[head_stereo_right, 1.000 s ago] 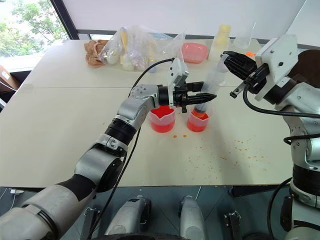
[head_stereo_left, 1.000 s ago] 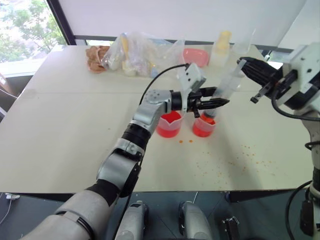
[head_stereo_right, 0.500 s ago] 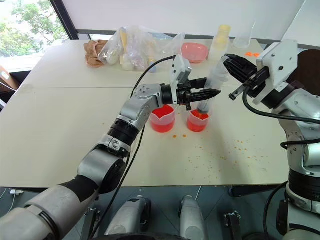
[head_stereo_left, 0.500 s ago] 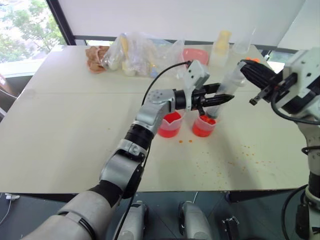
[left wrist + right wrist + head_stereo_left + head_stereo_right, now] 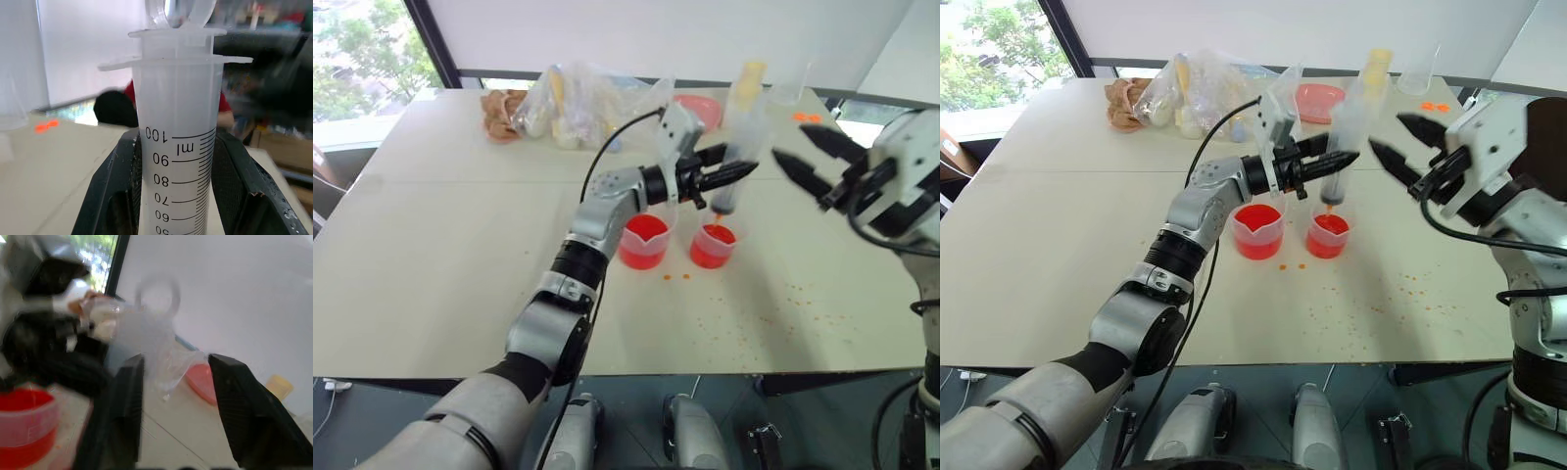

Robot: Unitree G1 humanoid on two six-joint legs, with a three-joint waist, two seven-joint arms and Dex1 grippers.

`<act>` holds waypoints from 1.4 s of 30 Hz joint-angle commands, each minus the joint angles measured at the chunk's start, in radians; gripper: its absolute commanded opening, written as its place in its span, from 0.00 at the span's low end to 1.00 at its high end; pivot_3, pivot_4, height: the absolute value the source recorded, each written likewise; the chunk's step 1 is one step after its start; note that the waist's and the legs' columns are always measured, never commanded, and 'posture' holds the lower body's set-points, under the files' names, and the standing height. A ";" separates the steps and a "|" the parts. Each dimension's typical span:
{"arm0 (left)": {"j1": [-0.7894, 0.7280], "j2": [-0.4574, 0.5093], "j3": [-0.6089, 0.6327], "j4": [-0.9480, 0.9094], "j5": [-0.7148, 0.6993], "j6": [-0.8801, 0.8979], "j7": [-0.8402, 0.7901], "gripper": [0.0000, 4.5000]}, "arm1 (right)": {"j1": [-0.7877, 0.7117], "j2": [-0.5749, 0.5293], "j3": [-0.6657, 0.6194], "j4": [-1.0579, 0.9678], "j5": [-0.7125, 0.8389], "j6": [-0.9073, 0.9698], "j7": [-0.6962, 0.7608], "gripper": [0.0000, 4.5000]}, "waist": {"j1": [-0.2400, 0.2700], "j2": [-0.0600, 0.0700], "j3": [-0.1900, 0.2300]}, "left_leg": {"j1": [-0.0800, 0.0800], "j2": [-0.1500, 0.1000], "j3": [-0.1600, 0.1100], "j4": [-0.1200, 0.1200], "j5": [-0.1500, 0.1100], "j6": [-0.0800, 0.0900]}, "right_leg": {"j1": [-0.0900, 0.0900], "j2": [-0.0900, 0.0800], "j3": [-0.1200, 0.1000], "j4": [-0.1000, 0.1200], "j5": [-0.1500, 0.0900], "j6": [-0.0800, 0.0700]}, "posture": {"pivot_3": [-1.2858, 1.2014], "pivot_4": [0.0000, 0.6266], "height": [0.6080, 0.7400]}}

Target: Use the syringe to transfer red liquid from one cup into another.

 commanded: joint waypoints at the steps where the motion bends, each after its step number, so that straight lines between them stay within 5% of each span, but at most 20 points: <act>1: -0.024 -0.012 -0.021 -0.104 -0.033 -0.002 -0.029 0.32 | -0.002 -0.025 -0.146 -0.007 0.015 -0.001 -0.041 0.74 | 0.000 0.001 0.000 | 0.000 0.000 0.000 0.000 0.000 0.001 | 0.000 0.000 0.000 -0.001 0.000 0.000 | 0.52 0.24 1.00; 7: -0.071 -0.002 0.030 -0.173 -0.109 0.147 0.052 0.32 | 0.018 -0.033 -0.334 -0.005 0.119 0.044 -0.050 0.74 | -0.006 0.000 0.000 | 0.000 0.000 0.000 0.000 -0.001 0.001 | 0.000 0.000 0.000 -0.001 0.000 0.000 | 0.52 0.24 1.00; 11: -0.254 0.155 0.103 -0.051 -0.073 0.354 0.244 0.32 | 0.024 -0.060 -0.349 -0.046 0.213 0.097 -0.005 0.74 | -0.016 0.001 0.000 | 0.002 0.000 0.002 0.000 -0.001 0.002 | 0.000 0.001 0.000 0.000 0.000 0.000 | 0.52 0.24 1.00; 18: -0.528 0.480 0.238 0.345 -0.084 0.856 0.470 0.32 | -0.027 -0.099 -0.107 -0.199 0.373 0.180 0.102 0.74 | -0.041 0.002 0.000 | 0.004 0.001 0.000 -0.001 -0.002 0.003 | 0.000 0.005 0.000 0.004 -0.001 0.002 | 0.52 0.24 1.00; 22: -0.527 0.556 0.263 0.411 -0.066 1.023 0.567 0.32 | -0.092 -0.085 0.047 -0.230 0.386 0.177 0.155 0.74 | -0.028 0.000 0.001 | 0.003 0.002 -0.002 -0.001 -0.001 0.003 | 0.000 0.004 0.000 0.004 -0.001 0.002 | 0.52 0.24 1.00; 25: -0.375 0.607 0.293 0.345 -0.049 1.274 0.664 0.32 | -0.143 -0.034 0.213 -0.230 0.363 0.146 0.235 0.74 | -0.026 -0.001 0.001 | 0.001 -0.001 -0.003 0.000 -0.001 0.002 | 0.000 0.000 -0.001 0.004 -0.002 0.003 | 0.52 0.24 1.00; 29: -0.193 0.588 0.361 0.141 -0.086 1.478 0.737 0.32 | -0.145 -0.007 0.310 -0.203 0.307 0.113 0.297 0.74 | -0.031 -0.001 0.001 | 0.001 -0.001 -0.002 0.000 -0.001 0.001 | -0.002 0.000 0.001 0.005 -0.001 0.004 | 0.52 0.24 1.00; 40: 0.024 0.464 0.502 -0.091 -0.300 1.489 0.994 0.32 | -0.136 0.047 0.384 -0.164 0.233 0.083 0.321 0.74 | -0.011 -0.004 0.002 | 0.000 -0.001 -0.003 0.000 0.001 -0.004 | -0.004 -0.001 0.001 0.006 0.000 0.003 | 0.52 0.24 1.00; 42: 0.034 0.444 0.525 -0.102 -0.322 1.489 1.039 0.54 | -0.132 0.051 0.386 -0.164 0.221 0.082 0.313 0.75 | -0.009 -0.004 0.002 | 0.000 -0.001 -0.003 0.000 0.001 -0.004 | -0.004 -0.001 0.001 0.006 0.000 0.002 | 0.52 0.24 1.00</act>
